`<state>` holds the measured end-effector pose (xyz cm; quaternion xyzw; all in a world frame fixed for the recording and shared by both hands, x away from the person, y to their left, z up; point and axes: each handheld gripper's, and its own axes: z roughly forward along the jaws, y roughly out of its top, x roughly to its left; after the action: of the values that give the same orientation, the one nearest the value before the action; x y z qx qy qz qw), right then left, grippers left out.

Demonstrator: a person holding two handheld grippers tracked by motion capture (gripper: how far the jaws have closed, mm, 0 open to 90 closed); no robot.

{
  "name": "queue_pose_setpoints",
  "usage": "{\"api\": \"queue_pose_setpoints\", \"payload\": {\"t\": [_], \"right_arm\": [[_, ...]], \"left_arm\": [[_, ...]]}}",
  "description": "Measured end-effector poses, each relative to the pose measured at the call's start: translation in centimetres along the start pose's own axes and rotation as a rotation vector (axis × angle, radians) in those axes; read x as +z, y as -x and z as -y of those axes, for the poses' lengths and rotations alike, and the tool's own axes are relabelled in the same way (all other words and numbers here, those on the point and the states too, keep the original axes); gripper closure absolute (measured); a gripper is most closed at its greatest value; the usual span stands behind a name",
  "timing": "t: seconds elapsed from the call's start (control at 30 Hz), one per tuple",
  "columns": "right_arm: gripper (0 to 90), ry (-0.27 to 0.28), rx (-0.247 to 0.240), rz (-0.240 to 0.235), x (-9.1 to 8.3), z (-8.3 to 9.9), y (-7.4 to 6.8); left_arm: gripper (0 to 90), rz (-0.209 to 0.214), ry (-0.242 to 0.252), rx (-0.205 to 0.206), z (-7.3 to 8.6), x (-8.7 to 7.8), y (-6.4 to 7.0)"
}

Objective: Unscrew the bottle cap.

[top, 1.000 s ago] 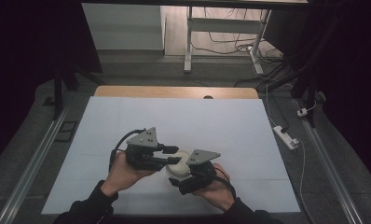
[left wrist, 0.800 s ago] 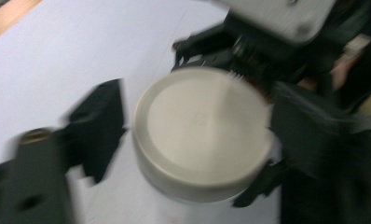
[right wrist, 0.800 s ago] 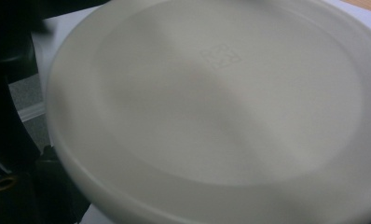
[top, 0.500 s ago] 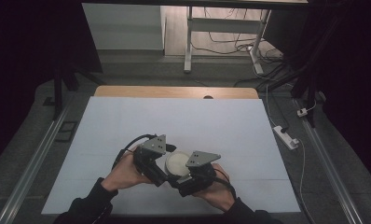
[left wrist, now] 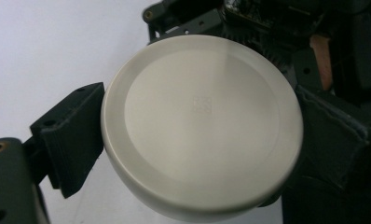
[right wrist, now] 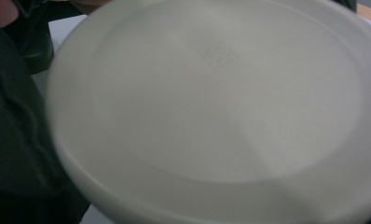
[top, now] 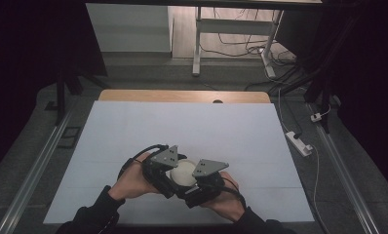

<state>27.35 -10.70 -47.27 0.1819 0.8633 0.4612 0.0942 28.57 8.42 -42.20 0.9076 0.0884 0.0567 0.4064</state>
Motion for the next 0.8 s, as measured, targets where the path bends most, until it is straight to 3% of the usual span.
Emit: {"api": "queue_pose_setpoints", "payload": {"t": [0.17,0.8], "right_arm": [[5.9,-0.004,0.010,0.010,0.1,0.1,0.3],[5.9,0.006,0.032,0.046,-0.5,0.2,1.5]], "left_arm": [[8.0,-0.002,0.060,-0.027,-0.4,-1.2,0.0],[7.9,-0.074,0.092,-0.075,0.5,-3.5,-0.2]]}}
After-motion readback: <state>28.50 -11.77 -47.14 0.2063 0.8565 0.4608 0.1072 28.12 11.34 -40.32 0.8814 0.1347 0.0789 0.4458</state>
